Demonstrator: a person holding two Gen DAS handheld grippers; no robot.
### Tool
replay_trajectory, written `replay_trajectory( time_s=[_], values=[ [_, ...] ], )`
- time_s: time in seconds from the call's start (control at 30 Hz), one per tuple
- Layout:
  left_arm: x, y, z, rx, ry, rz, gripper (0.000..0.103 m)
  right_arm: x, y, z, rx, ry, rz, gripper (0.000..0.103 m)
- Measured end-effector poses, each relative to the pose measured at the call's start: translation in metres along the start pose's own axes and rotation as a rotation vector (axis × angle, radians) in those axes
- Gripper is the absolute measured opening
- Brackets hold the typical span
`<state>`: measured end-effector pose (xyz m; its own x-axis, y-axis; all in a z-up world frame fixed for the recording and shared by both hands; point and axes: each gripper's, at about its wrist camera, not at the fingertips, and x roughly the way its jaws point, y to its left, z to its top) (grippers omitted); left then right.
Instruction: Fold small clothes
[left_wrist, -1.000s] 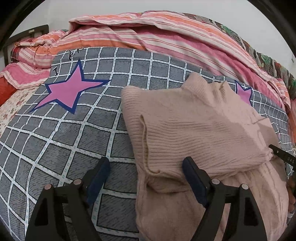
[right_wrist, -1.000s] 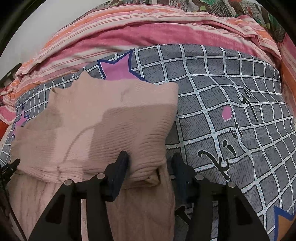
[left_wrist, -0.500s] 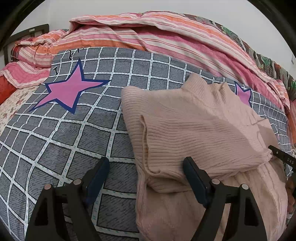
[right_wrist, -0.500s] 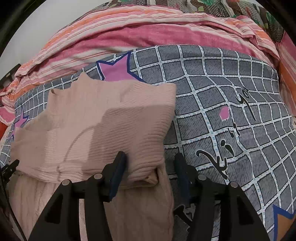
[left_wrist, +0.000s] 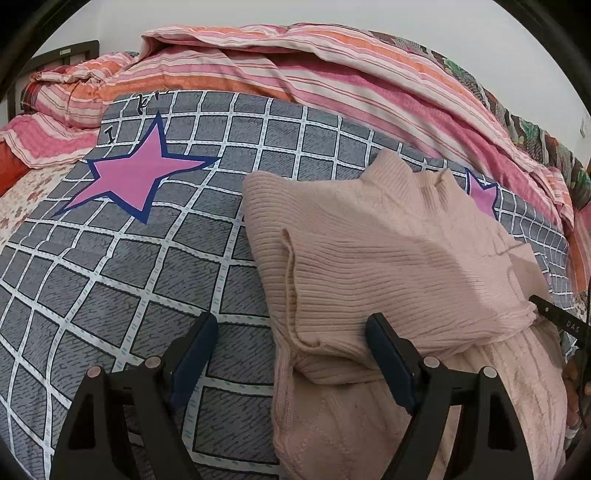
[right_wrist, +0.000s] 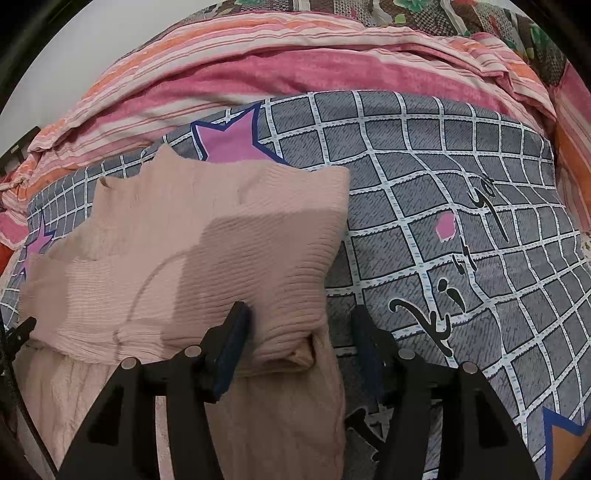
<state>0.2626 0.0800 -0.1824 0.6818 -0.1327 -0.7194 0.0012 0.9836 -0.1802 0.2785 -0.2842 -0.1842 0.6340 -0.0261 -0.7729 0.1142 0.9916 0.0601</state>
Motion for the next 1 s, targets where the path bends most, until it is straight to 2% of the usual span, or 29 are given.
replay_trajectory(
  time_s=[0.2,0.37,0.47,0.6,0.77,0.87,1.0],
  values=[
    [-0.002,0.001,0.0,-0.004,-0.007,-0.007,0.082,-0.001,0.001,0.002,-0.009,0.005,-0.014,0.059],
    [-0.009,0.003,-0.002,-0.017,-0.02,-0.01,0.082,-0.02,-0.011,0.001,0.027,0.033,0.03,0.06],
    [-0.021,0.004,-0.008,-0.025,-0.032,-0.002,0.081,-0.055,-0.019,-0.015,0.039,-0.013,0.018,0.06],
    [-0.043,0.006,-0.024,-0.051,-0.031,-0.009,0.08,-0.102,-0.021,-0.048,-0.057,-0.07,-0.008,0.06],
    [-0.081,0.009,-0.049,-0.092,-0.039,-0.065,0.08,-0.145,-0.028,-0.082,-0.122,-0.12,-0.031,0.06],
    [-0.099,0.008,-0.064,-0.085,-0.032,-0.072,0.08,-0.162,-0.035,-0.1,-0.103,-0.16,-0.039,0.06],
    [-0.126,0.007,-0.093,-0.076,-0.033,-0.08,0.08,-0.172,-0.048,-0.122,-0.043,-0.117,0.025,0.06]
  ],
)
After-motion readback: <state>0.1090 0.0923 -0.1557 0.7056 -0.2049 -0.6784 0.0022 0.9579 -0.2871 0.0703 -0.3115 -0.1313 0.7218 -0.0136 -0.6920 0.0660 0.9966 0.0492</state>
